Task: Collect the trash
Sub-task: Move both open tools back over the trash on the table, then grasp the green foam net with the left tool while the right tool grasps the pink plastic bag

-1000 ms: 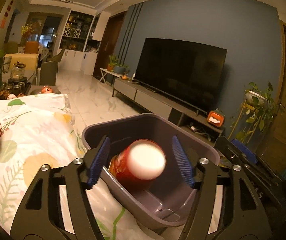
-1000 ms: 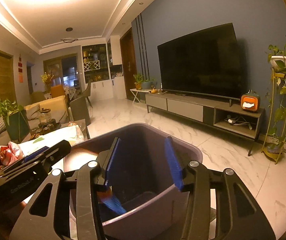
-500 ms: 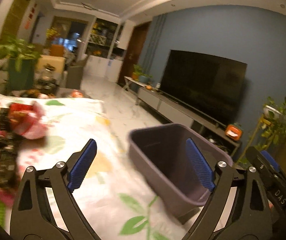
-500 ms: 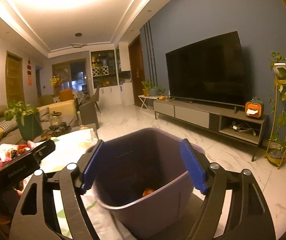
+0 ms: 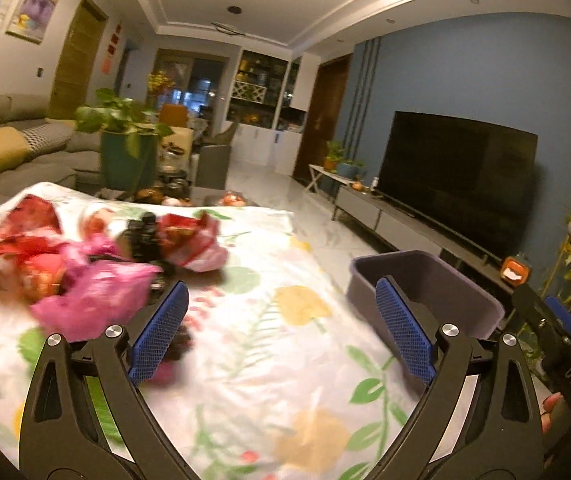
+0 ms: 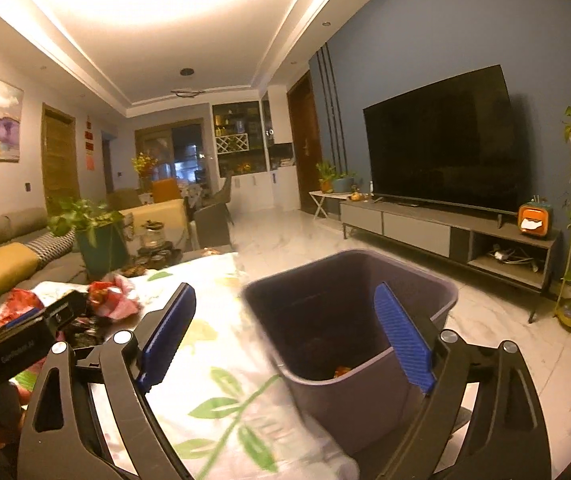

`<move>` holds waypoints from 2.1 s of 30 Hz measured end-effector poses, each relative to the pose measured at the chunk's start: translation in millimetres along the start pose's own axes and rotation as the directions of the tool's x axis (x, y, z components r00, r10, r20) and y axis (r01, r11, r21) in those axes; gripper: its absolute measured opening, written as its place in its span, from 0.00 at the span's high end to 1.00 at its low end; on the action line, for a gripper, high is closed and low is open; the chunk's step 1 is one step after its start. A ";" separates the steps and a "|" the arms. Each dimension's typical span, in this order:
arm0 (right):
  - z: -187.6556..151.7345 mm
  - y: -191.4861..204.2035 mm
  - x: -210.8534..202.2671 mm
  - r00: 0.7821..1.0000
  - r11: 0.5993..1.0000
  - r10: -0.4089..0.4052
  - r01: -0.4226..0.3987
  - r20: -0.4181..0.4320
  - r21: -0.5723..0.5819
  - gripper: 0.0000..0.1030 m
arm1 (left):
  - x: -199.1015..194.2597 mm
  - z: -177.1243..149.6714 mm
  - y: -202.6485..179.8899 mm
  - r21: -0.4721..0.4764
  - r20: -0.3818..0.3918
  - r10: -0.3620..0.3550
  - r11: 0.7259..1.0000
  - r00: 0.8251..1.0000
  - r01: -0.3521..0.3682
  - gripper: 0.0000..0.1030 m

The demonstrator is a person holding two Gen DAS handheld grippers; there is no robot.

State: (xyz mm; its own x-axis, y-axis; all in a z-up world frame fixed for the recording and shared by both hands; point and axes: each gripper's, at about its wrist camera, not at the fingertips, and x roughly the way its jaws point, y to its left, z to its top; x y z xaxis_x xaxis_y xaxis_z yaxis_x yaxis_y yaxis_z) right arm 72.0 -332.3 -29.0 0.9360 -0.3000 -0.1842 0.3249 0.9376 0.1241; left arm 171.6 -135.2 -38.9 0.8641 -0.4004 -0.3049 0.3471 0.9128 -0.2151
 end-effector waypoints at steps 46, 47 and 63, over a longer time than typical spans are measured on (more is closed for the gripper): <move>-71.0 255.0 60.0 0.885 0.885 0.404 -0.442 -0.234 -0.145 0.30 | -94.2 -38.0 196.2 -0.130 0.053 0.430 0.898 0.901 -0.420 0.10; -72.7 257.3 61.3 0.882 0.884 0.404 -0.444 -0.242 -0.145 0.34 | -93.7 -38.2 196.2 -0.128 0.052 0.430 0.898 0.902 -0.420 0.10; -77.9 258.9 57.0 0.860 0.852 0.438 -0.490 -0.262 -0.184 0.95 | -82.7 -41.2 184.5 -0.099 0.038 0.388 0.918 0.921 -0.383 0.10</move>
State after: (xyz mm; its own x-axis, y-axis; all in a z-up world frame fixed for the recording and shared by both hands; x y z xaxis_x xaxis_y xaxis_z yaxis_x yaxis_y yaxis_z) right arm 199.0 -93.0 -83.4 0.9116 0.1987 -0.3599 -0.2067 0.9783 0.0166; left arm 149.2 63.0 -91.6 0.9441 -0.0114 -0.3294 -0.0483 0.9838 -0.1725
